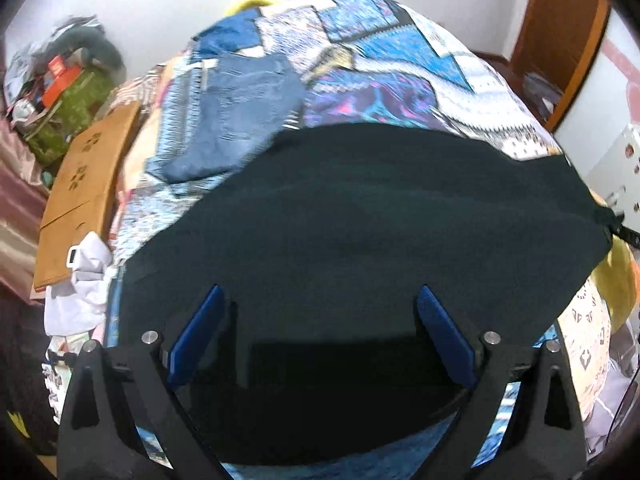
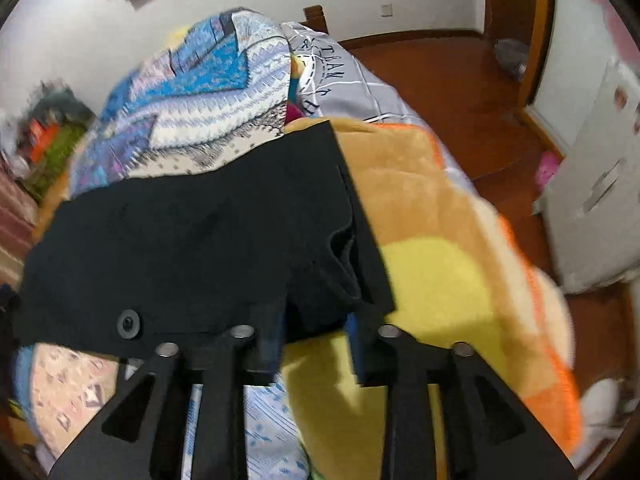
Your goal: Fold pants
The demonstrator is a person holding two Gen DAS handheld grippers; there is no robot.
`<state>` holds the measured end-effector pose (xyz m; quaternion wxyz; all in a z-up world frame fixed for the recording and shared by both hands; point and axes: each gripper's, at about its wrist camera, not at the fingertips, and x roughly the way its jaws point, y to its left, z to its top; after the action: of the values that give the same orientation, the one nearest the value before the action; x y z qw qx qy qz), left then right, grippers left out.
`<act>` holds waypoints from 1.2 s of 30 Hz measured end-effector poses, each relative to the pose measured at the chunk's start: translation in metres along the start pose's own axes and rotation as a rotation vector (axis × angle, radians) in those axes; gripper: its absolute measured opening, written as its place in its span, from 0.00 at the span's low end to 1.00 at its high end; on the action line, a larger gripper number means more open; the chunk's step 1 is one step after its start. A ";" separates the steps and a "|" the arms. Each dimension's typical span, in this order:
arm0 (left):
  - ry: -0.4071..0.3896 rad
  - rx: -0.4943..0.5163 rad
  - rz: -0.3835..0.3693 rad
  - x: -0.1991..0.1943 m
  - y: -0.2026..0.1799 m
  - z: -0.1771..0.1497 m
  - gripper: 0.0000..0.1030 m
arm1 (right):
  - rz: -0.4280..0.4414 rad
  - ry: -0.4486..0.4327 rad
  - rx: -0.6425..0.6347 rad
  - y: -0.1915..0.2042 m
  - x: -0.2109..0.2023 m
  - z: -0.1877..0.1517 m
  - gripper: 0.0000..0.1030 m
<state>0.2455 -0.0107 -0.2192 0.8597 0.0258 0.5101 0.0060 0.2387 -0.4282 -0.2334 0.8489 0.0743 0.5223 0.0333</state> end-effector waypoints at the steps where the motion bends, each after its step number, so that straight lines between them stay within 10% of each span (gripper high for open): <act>1: -0.012 -0.017 0.000 -0.004 0.009 -0.001 0.95 | -0.043 -0.010 -0.025 0.003 -0.005 0.000 0.41; 7: -0.076 -0.143 0.029 -0.024 0.086 -0.006 0.95 | -0.148 -0.151 -0.171 0.049 -0.046 0.016 0.63; 16: -0.063 -0.295 0.086 -0.012 0.201 -0.020 0.95 | 0.107 -0.247 -0.353 0.188 -0.064 0.054 0.71; 25: 0.062 -0.332 0.036 0.048 0.245 -0.033 0.95 | 0.283 -0.143 -0.534 0.320 -0.002 0.070 0.71; 32: 0.173 -0.342 -0.187 0.108 0.234 -0.034 0.95 | 0.287 0.004 -0.656 0.387 0.066 0.078 0.71; 36: 0.141 -0.324 -0.267 0.110 0.228 -0.031 0.79 | 0.316 0.090 -0.698 0.410 0.092 0.080 0.60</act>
<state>0.2748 0.2224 -0.3192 0.8079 -0.1810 0.5603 -0.0240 0.3606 -0.0186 -0.2127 0.7838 -0.1411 0.4984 0.3425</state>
